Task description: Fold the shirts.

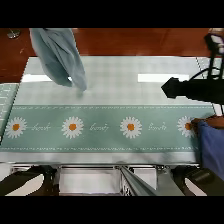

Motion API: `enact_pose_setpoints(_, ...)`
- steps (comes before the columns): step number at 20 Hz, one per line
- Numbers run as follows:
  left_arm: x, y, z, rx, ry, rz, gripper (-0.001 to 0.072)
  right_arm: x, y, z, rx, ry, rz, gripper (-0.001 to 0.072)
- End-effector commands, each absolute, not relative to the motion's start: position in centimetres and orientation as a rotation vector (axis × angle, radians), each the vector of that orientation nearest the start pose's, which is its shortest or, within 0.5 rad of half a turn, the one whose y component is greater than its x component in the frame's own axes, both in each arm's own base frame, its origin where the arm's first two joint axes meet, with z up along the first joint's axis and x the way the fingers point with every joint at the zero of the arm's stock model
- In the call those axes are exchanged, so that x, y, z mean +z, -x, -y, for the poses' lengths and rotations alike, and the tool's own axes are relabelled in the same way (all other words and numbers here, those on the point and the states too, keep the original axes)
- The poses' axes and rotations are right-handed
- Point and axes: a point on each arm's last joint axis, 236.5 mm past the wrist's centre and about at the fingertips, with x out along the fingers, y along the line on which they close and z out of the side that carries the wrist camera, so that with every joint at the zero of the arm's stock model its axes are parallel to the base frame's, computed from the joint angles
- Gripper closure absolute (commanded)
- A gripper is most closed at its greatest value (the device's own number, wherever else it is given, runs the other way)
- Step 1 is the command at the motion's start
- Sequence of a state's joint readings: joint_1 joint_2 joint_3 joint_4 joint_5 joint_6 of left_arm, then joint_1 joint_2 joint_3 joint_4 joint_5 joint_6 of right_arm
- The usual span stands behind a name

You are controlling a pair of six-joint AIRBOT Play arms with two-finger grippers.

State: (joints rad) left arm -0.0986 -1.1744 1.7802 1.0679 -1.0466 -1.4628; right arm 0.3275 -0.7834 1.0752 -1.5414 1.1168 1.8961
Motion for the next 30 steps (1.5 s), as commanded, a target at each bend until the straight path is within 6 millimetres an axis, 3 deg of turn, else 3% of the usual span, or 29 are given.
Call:
enact_pose_setpoints(1,43.6,-33.8,16.6,-0.613,0.19,-0.222,0.0683,20.0,-28.1,-11.8,0.258,-0.194,-0.751,0.0094)
enact_pose_setpoints(4,46.1,-28.5,18.6,-0.711,0.174,-0.155,0.0683,20.8,-26.8,-11.8,0.279,-0.195,-0.736,0.0093)
enact_pose_setpoints(6,44.4,-27.1,19.4,-0.743,0.178,-0.191,0.0683,20.6,-26.6,-11.7,0.276,-0.191,-0.747,0.0094)
enact_pose_setpoints(7,42.3,-26.7,19.9,-0.755,0.197,-0.241,0.0683,20.5,-26.6,-11.7,0.276,-0.191,-0.749,0.0094)
enact_pose_setpoints(10,33.5,-26.0,21.9,-0.782,0.291,-0.404,0.0683,20.4,-26.7,-11.5,0.266,-0.182,-0.748,0.0093)
enact_pose_setpoints(12,24.5,-25.0,21.9,-0.749,0.311,-0.583,0.0683,19.9,-26.7,-11.5,0.263,-0.179,-0.757,0.0094)
enact_pose_setpoints(13,19.1,-24.2,21.5,-0.721,0.304,-0.69,0.0683,19.2,-26.6,-11.5,0.262,-0.178,-0.774,0.0094)
enact_pose_setpoints(16,4.4,-20.2,20.1,-0.648,0.278,-1.049,0.0682,14.9,-26.4,-12.1,0.258,-0.175,-0.87,0.0093)
enact_pose_setpoints(17,0.8,-18.6,19.5,-0.624,0.27,-1.154,0.0682,13.2,-26.5,-12.5,0.263,-0.181,-0.908,0.0093)
enact_pose_setpoints(18,-1.5,-17.6,18.9,-0.603,0.258,-1.221,0.0682,11.6,-26.8,-12.8,0.261,-0.17,-0.942,0.0094)
enact_pose_setpoints(19,-2.9,-17.3,18.0,-0.576,0.221,-1.261,0.0676,10.5,-27.2,-12.7,0.25,-0.15,-0.97,0.0094)
enact_pose_setpoints(20,-3.1,-17.9,16.9,-0.545,0.177,-1.275,0.0562,9.6,-27.5,-12.9,0.24,-0.145,-1.001,0.0094)
enact_pose_setpoints(22,-1.5,-19.9,14.4,-0.478,0.093,-1.268,0.0007,9.3,-29.0,-13.7,0.238,-0.183,-0.98,0.0095)
enact_pose_setpoints(24,1.7,-22.8,9.8,-0.347,-0.016,-1.219,0.0005,9.3,-29.4,-13.6,0.228,-0.186,-0.987,0.0095)
enact_pose_setpoints(25,3.7,-24.6,7.2,-0.255,-0.043,-1.162,0.0005,9.8,-29.7,-12.4,0.192,-0.165,-0.98,0.0094)
enact_pose_setpoints(27,6.8,-27.3,1.9,-0.067,0.017,-1.061,0.0007,10.2,-29.8,-7.1,0.033,-0.161,-0.988,0.0094)
enact_pose_setpoints(28,6.4,-27.3,-0.3,0.025,0.124,-1.069,0.0008,9.4,-28.7,-4.3,-0.051,-0.168,-1.042,0.0094)
enact_pose_setpoints(29,5.1,-26.7,-1.2,0.077,0.242,-1.094,0.0009,8.2,-27.3,-2.4,-0.1,-0.172,-1.102,0.0094)
enact_pose_setpoints(30,3.0,-25.9,-0.1,0.062,0.374,-1.135,0.001,6.4,-25.5,-1.6,-0.12,-0.195,-1.169,0.0095)
